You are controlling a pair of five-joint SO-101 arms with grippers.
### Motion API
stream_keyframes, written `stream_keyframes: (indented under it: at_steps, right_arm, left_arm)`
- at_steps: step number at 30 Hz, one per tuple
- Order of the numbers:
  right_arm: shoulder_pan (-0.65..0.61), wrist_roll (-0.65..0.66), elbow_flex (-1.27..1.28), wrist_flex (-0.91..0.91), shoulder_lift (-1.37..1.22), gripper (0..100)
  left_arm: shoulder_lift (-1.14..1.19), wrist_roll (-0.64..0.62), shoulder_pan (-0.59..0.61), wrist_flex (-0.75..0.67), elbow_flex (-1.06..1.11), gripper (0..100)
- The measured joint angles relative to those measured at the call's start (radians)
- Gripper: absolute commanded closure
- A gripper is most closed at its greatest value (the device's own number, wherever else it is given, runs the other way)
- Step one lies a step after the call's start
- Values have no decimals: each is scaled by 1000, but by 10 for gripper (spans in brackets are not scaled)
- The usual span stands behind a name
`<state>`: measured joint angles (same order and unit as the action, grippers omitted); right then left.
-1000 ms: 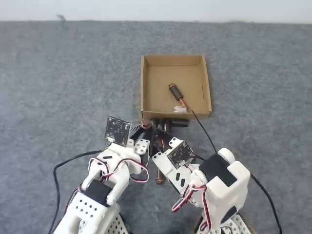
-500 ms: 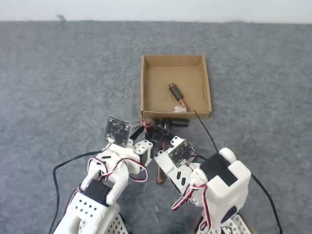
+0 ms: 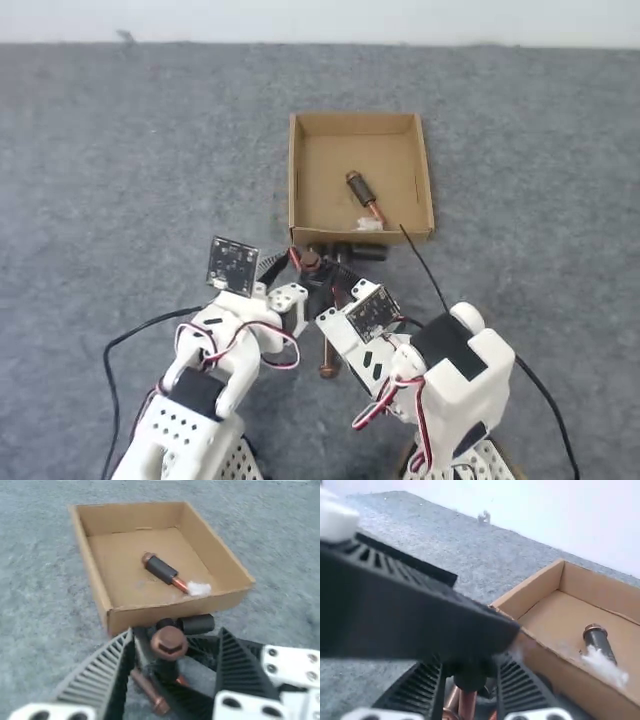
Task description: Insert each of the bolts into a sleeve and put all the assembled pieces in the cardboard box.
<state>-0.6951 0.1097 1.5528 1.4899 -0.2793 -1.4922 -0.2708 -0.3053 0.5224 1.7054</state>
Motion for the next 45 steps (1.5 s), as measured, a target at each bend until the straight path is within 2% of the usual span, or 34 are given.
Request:
stream_keyframes:
  at_steps: [8,14,34,38,45]
  right_arm:
    - [0,0,0,0,0,993]
    - [2,0,0,-14,0,993]
    - [28,-17,0,-25,38,993]
    - [34,-94,0,-135,132,993]
    - [58,-114,3,-316,278,993]
  left_arm:
    - [-2,-23,101,0,-25,776]
    - [-2,-29,147,0,-55,992]
    - [-2,-32,387,17,-5,989]
    - [-2,-37,411,97,-25,989]
    - [-2,-32,419,118,-28,989]
